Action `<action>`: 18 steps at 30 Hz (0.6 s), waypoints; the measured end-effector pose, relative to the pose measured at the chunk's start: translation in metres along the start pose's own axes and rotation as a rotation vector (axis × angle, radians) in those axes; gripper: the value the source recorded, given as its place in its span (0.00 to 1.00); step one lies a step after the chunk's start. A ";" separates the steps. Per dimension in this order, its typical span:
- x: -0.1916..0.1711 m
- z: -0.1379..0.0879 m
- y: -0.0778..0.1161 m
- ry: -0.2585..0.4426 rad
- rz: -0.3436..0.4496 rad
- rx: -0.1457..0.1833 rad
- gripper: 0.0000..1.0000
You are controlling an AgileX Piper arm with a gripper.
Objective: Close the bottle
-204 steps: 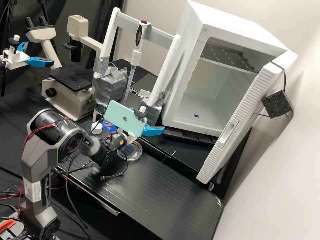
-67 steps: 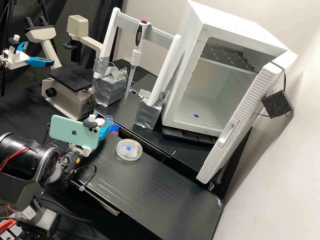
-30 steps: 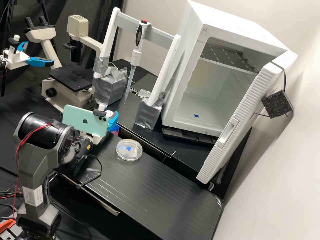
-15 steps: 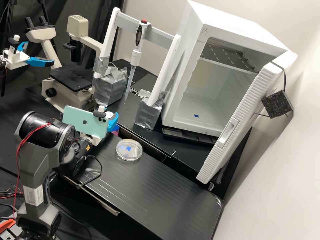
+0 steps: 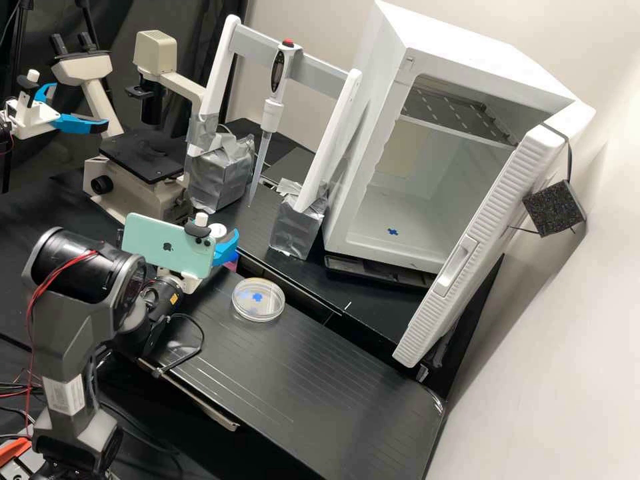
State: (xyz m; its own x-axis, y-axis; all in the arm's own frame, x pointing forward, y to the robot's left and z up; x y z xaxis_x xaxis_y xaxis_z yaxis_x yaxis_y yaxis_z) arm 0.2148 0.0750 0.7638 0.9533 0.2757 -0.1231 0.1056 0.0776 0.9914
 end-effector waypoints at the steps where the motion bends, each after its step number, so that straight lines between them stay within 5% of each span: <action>1: -0.003 0.000 0.002 0.007 0.002 -0.001 1.00; 9: -0.029 -0.002 0.030 0.036 0.117 0.049 1.00; 18: -0.039 0.007 0.049 -0.055 0.272 0.116 1.00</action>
State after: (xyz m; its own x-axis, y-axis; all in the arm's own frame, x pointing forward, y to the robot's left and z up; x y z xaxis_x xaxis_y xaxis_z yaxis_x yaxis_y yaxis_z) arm 0.1846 0.0616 0.8178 0.9646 0.2191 0.1468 -0.1268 -0.1027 0.9866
